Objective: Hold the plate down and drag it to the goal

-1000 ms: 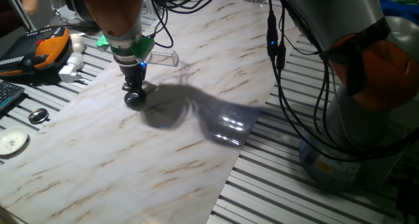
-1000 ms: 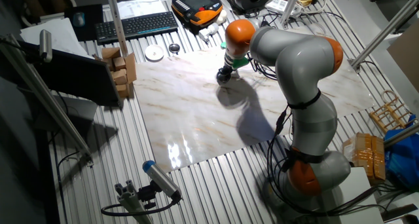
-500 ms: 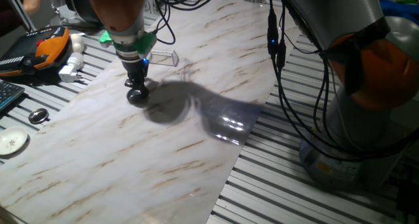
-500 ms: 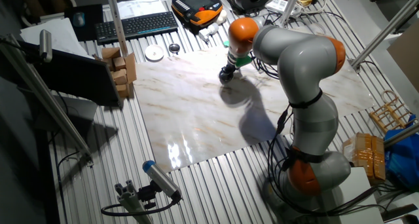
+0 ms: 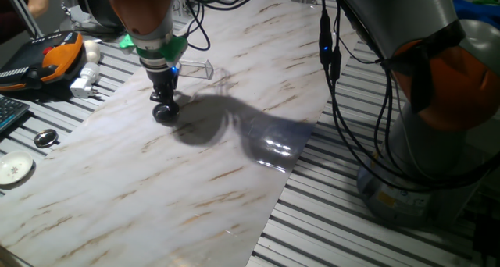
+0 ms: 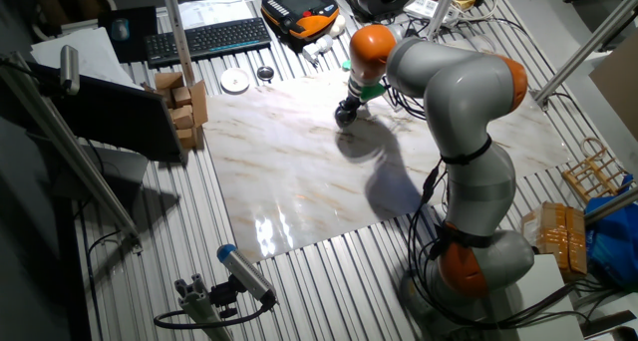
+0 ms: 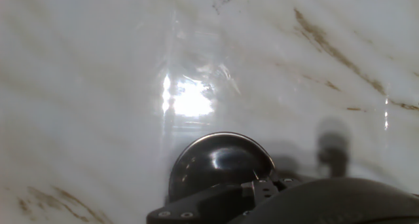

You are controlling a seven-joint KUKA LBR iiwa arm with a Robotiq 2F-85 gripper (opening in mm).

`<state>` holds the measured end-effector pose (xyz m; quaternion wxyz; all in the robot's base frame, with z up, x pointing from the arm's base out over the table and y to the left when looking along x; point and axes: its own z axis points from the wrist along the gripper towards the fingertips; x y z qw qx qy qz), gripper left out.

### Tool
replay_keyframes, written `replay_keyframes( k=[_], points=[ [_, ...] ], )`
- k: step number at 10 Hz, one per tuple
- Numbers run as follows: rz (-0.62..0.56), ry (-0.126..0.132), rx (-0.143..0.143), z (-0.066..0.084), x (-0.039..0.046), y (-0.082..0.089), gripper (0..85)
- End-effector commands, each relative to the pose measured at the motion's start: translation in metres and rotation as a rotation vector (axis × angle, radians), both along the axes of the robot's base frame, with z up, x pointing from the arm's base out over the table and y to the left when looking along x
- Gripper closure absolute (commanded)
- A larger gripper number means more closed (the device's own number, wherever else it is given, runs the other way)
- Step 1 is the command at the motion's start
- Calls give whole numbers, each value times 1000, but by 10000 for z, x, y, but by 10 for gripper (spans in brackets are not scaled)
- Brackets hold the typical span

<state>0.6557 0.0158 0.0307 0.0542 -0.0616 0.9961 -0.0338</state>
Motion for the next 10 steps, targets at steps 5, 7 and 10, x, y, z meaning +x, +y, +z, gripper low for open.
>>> replay_keyframes(
  k=[5, 7, 10],
  points=[
    [8, -1, -4, -11, 12, -28, 850],
    [12, -4, -6, -25, 17, -49, 850],
    [19, -4, -10, -18, 26, -89, 850]
  ],
)
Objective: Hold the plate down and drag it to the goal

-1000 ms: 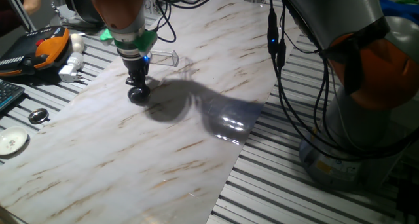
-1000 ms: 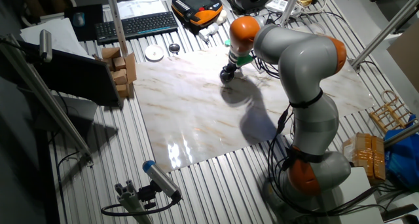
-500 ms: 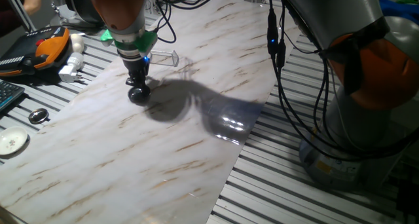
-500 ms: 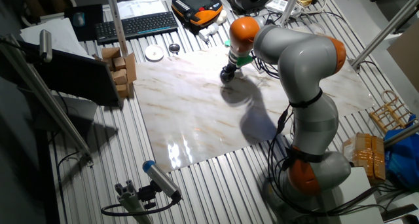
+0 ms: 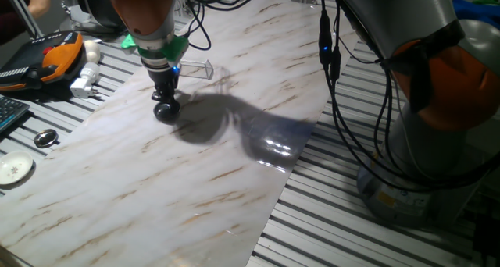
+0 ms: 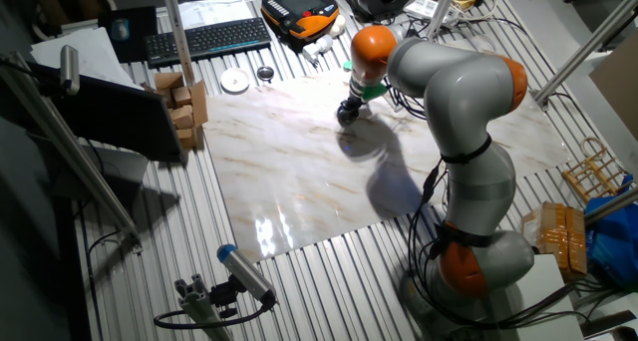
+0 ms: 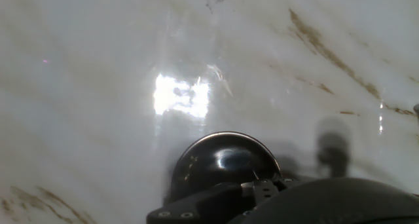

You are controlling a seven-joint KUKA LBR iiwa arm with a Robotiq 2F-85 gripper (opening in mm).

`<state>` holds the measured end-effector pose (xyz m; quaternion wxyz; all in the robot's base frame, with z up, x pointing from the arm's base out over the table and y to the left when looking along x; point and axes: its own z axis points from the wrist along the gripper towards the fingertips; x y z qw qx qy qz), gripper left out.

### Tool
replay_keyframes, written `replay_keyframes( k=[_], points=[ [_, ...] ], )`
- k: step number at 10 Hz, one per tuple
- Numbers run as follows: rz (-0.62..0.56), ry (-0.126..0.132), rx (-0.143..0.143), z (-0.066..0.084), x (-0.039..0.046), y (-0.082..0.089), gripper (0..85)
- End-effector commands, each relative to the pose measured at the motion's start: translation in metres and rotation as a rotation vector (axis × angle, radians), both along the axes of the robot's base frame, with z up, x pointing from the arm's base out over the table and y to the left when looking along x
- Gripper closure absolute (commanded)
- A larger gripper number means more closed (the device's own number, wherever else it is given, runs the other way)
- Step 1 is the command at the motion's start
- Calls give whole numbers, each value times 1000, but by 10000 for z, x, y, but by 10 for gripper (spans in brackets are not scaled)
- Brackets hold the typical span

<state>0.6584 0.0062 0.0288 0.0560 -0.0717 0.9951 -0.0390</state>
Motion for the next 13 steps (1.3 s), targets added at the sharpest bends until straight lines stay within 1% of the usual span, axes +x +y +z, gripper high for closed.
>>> replay_keyframes(
  k=[1, 4, 7, 10, 13],
  points=[
    [3, -1, -2, 0, 5, -18, 850],
    [7, -1, -6, 11, 12, -57, 850],
    [2, 5, 1, 17, 14, -125, 850],
    [3, 7, -10, 27, 4, -182, 850],
    [0, 11, -6, 14, -3, -263, 850]
  ],
)
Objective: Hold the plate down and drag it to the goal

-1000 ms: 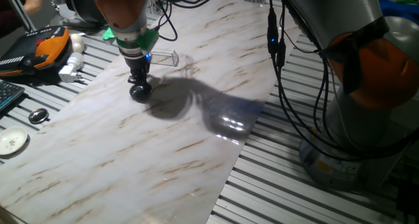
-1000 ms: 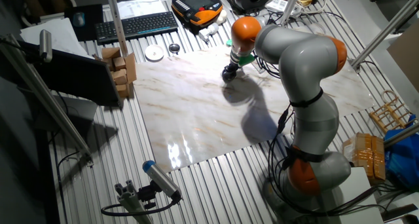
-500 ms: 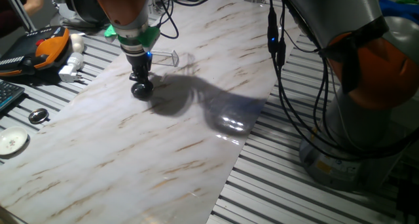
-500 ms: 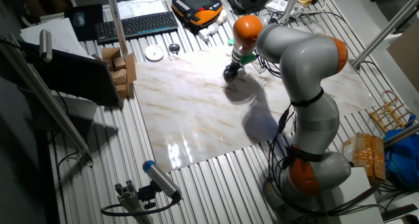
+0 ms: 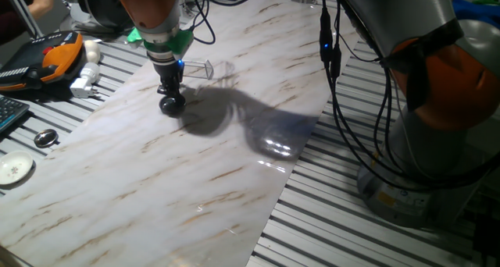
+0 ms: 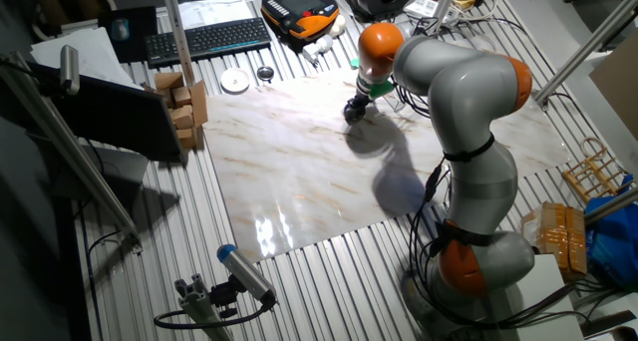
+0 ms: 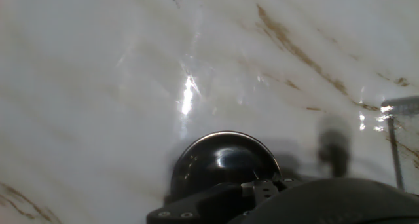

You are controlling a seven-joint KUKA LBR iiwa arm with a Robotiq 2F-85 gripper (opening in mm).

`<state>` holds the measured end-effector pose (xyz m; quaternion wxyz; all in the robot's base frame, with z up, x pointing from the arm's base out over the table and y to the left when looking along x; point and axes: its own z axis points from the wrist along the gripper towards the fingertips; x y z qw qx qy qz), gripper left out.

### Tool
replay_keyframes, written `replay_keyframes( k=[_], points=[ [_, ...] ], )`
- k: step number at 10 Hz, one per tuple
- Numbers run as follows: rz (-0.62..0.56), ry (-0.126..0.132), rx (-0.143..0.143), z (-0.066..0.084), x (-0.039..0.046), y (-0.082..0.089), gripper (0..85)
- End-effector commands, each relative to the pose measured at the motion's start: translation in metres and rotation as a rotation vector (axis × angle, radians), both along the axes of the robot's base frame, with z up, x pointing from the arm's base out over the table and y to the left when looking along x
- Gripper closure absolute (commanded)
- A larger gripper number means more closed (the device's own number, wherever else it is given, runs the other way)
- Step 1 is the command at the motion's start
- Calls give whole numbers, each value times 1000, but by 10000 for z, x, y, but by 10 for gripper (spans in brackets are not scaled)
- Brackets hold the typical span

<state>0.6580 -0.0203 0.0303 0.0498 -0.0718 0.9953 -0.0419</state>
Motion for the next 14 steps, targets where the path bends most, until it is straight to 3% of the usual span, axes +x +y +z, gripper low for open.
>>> replay_keyframes(
  k=[1, 14],
  points=[
    [0, 2, -3, 4, -2, -15, 850],
    [7, 6, -14, -18, -2, -66, 850]
  ],
)
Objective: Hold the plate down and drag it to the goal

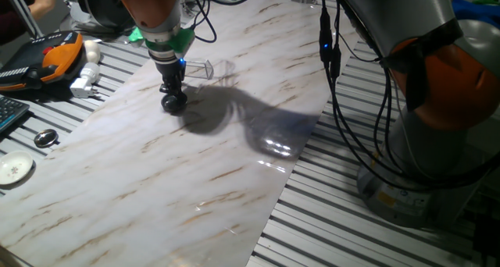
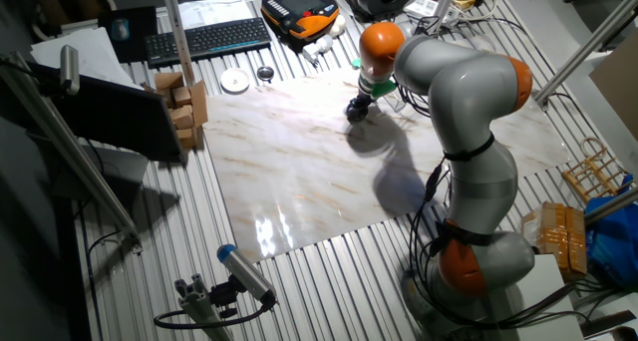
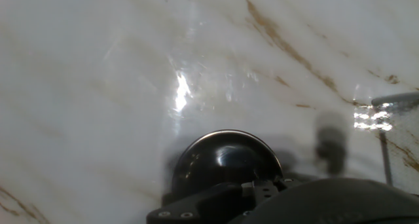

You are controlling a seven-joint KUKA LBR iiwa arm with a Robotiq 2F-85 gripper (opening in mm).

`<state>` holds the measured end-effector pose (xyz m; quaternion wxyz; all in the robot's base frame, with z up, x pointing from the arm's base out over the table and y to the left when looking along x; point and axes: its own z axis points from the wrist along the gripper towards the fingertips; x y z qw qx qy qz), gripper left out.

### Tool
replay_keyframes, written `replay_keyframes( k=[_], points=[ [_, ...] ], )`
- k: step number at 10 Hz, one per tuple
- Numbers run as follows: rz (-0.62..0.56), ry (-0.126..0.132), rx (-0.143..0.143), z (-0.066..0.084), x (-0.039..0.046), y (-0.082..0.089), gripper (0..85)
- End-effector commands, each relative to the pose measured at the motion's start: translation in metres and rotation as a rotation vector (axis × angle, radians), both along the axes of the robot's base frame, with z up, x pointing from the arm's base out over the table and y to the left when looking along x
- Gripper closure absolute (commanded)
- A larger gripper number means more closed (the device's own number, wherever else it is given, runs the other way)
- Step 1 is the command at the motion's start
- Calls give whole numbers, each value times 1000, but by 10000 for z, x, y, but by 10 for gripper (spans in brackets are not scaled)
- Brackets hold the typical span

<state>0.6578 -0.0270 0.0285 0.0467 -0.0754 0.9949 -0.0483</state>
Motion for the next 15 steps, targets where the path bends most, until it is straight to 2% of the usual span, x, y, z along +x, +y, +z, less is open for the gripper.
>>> replay_keyframes(
  k=[1, 9, 10, 11, 12, 14, 15],
  points=[
    [-1, 0, 1, 2, 2, 3, 850],
    [-27, 1, 10, 2, 3, 5, 850],
    [-30, -1, 28, 2, 3, 5, 850],
    [-29, 9, 56, 2, 3, 5, 850],
    [-26, 11, 60, 2, 3, 5, 850],
    [-34, -3, 61, 2, 3, 5, 850],
    [-31, -1, 78, 2, 3, 5, 850]
  ],
)
